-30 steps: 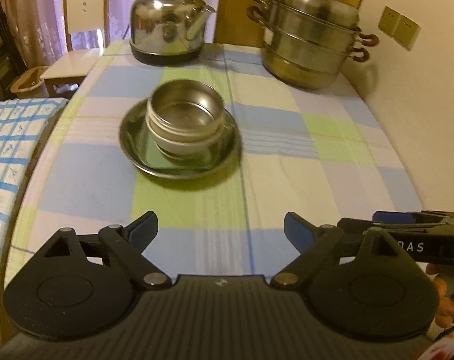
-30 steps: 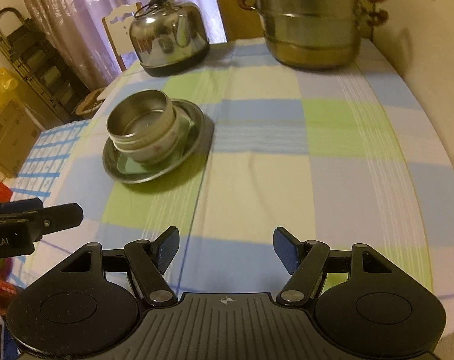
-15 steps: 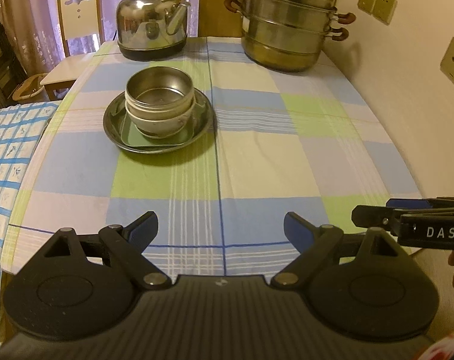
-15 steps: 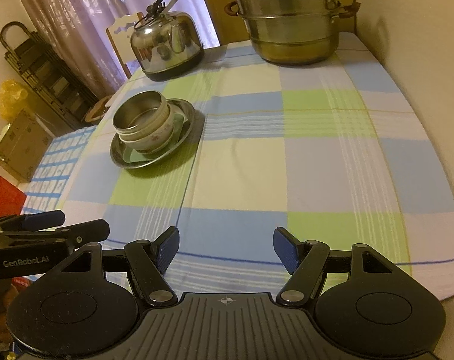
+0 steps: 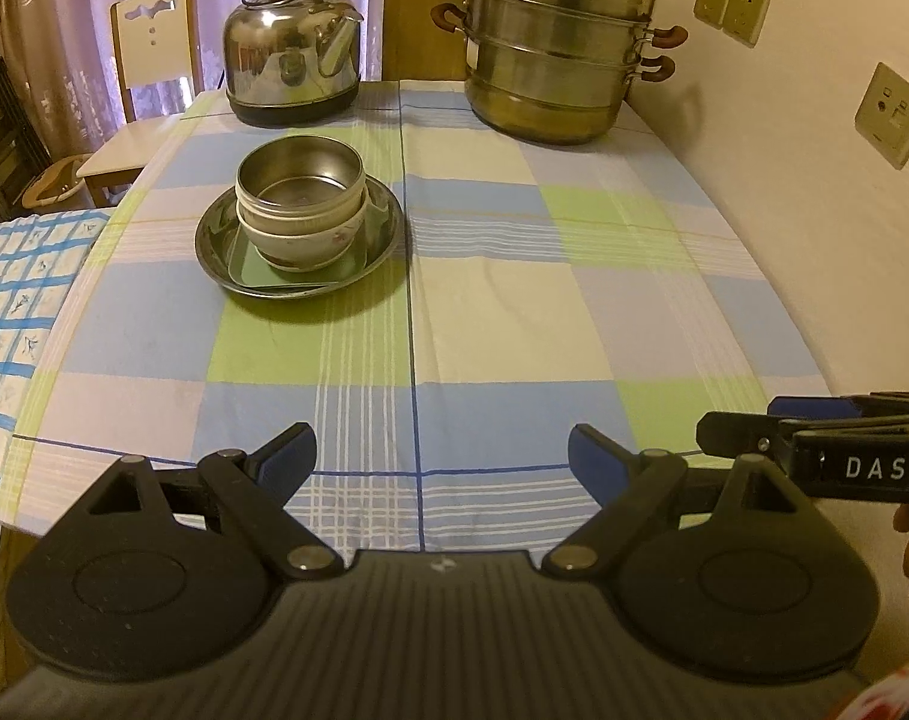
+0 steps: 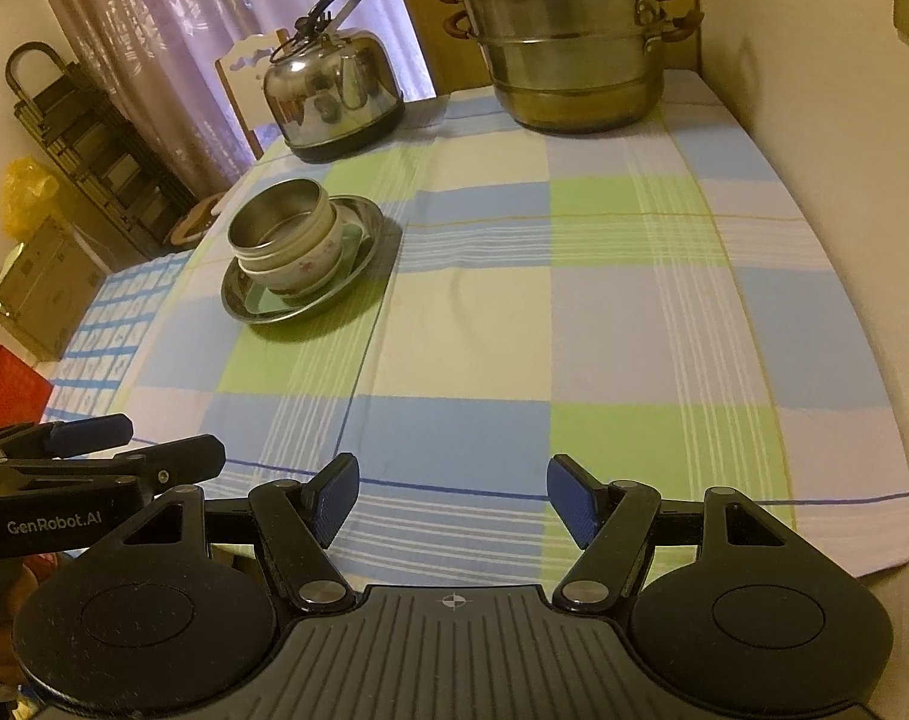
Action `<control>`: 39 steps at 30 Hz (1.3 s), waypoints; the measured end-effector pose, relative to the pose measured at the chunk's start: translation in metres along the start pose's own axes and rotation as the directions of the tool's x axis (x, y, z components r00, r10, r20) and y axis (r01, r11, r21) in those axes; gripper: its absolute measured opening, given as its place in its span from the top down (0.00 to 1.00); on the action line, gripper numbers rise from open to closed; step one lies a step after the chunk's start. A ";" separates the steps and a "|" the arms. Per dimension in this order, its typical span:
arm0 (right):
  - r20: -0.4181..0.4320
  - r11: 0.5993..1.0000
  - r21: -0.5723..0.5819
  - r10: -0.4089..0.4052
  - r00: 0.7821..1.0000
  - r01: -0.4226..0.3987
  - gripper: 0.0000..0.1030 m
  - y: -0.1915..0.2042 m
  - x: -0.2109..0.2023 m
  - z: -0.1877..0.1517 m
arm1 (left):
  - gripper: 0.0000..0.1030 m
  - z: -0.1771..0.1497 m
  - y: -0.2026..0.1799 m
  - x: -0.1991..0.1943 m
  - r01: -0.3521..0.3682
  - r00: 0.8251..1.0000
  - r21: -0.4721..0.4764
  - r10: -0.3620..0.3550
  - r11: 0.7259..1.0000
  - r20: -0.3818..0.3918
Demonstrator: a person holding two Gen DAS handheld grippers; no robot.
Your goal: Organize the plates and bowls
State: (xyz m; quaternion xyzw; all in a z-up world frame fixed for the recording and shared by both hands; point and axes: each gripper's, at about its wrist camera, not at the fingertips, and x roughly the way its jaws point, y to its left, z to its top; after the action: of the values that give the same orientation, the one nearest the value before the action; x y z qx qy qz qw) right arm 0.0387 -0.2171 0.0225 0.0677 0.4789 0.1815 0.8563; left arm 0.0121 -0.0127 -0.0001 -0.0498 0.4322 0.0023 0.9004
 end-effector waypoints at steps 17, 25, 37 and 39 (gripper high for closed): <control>0.002 1.000 0.000 -0.002 1.000 0.002 0.33 0.000 -0.002 -0.004 | 0.12 -0.006 -0.002 -0.008 0.013 1.000 0.012 -0.013 1.000 0.006; 0.001 1.000 -0.001 -0.002 1.000 0.002 0.33 0.002 -0.004 -0.006 | 0.12 -0.006 -0.002 -0.008 0.013 1.000 0.011 -0.013 1.000 0.007; -0.005 1.000 -0.005 -0.005 1.000 0.005 0.33 0.005 -0.002 -0.008 | 0.12 -0.006 0.000 -0.009 0.015 1.000 0.006 -0.015 1.000 0.003; -0.005 1.000 -0.004 -0.005 1.000 0.005 0.33 0.005 -0.002 -0.008 | 0.12 -0.006 0.001 -0.008 0.016 1.000 0.005 -0.016 1.000 0.002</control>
State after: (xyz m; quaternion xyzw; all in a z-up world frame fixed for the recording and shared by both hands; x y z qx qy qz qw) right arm 0.0297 -0.2136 0.0218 0.0641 0.4808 0.1804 0.8556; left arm 0.0017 -0.0120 0.0024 -0.0511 0.4311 -0.0061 0.9009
